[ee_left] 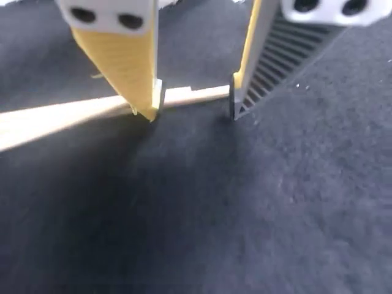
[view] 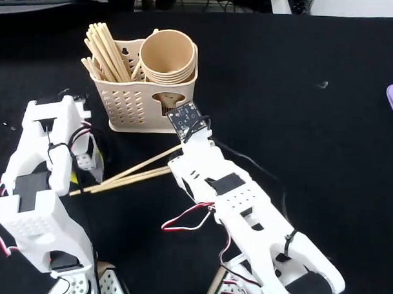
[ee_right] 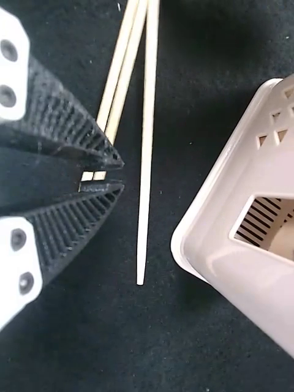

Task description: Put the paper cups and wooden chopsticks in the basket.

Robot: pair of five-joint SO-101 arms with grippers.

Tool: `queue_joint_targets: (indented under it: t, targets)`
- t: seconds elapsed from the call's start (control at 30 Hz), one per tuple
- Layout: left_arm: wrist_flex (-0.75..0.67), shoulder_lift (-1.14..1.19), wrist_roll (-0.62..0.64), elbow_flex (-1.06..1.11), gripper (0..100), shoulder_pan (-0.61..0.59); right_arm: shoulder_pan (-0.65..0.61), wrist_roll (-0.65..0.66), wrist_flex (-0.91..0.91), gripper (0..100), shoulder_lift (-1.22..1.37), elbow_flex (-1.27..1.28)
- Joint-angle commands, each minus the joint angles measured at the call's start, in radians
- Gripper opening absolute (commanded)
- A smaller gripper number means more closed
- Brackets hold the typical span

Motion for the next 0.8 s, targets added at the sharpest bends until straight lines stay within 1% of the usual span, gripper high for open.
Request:
queue_joint_targets:
  t: [0.0, 0.13, 0.2, 0.27, 0.33, 0.4, 0.43, 0.57, 0.63, 0.77]
  targets:
    - [0.057, -0.048, -0.097, -0.035, 20, -0.045, 0.021, 0.015, -0.023, 4.7, 0.005, -0.030]
    - [0.107, -0.183, -0.146, -0.033, 20, -0.101, 0.021, 0.015, -0.023, 4.7, 0.005, -0.030]
    - [0.146, -0.275, -0.196, -0.022, 20, -0.117, 0.021, 0.015, -0.023, 4.7, 0.005, -0.030]
    - [0.183, -0.364, -0.287, 0.001, 20, -0.114, 0.021, 0.015, -0.025, 4.7, 0.005, -0.030]
    - [0.176, -0.434, -0.400, 0.054, 20, -0.094, 0.021, 0.015, -0.025, 4.7, 0.004, -0.030]
    - [0.120, -0.468, -0.505, 0.133, 20, -0.045, 0.023, 0.015, -0.025, 4.7, 0.002, -0.030]
    - [0.081, -0.473, -0.528, 0.182, 20, -0.018, 0.023, 0.015, -0.025, 4.7, 0.002, -0.030]
    - [-0.117, -0.471, -0.531, 0.366, 20, 0.108, 0.023, 0.015, -0.021, 4.7, 0.002, -0.028]
    - [-0.207, -0.483, -0.529, 0.424, 20, 0.147, 0.023, 0.015, -0.021, 4.7, 0.002, -0.028]
    - [-0.282, -0.485, -0.528, 0.432, 20, 0.163, 0.023, 0.015, -0.021, 4.7, 0.002, -0.028]
